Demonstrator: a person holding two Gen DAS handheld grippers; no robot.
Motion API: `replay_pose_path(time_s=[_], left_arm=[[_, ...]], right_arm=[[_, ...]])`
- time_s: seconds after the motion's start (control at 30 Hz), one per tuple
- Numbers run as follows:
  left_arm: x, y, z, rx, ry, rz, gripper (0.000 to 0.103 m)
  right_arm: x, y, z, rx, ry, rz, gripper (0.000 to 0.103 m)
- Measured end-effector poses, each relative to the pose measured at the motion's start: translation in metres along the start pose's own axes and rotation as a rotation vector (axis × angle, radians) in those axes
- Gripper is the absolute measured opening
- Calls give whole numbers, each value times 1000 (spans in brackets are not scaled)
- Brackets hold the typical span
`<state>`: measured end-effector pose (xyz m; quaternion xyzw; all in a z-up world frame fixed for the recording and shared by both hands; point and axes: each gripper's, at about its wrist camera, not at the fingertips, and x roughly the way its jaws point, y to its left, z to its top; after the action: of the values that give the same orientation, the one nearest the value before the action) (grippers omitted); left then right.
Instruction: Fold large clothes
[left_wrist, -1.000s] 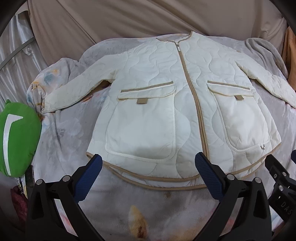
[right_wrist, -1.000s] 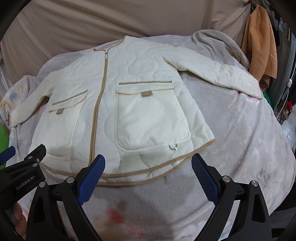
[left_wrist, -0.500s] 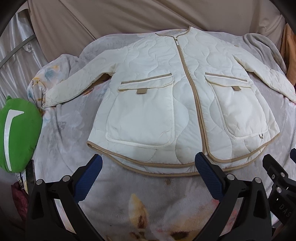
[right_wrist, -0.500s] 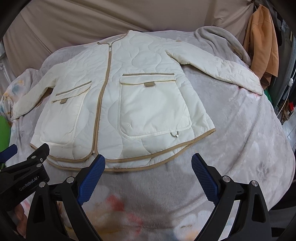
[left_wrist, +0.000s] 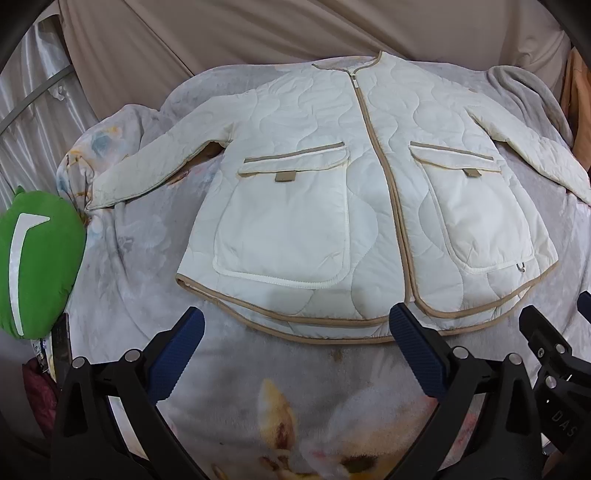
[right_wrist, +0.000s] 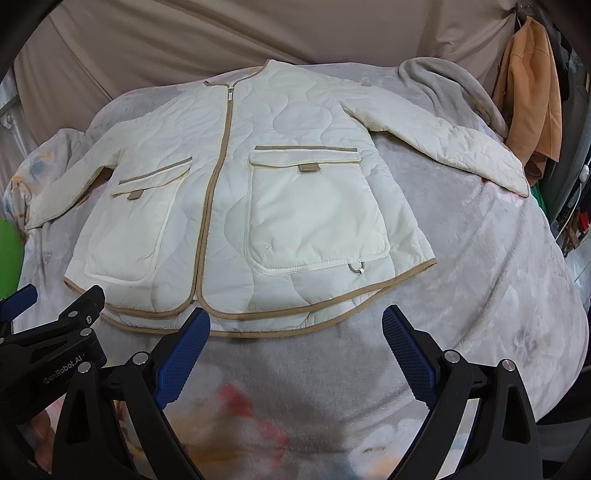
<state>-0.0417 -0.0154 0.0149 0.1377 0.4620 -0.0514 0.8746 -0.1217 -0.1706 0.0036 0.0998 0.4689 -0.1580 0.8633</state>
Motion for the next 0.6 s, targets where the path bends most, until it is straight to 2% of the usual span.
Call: replay_pose_path(time_s=[0.6], left_arm=[[5, -4, 2, 7, 3, -6, 98]], right_arm=[[2, 0, 0, -3, 2, -1, 93]])
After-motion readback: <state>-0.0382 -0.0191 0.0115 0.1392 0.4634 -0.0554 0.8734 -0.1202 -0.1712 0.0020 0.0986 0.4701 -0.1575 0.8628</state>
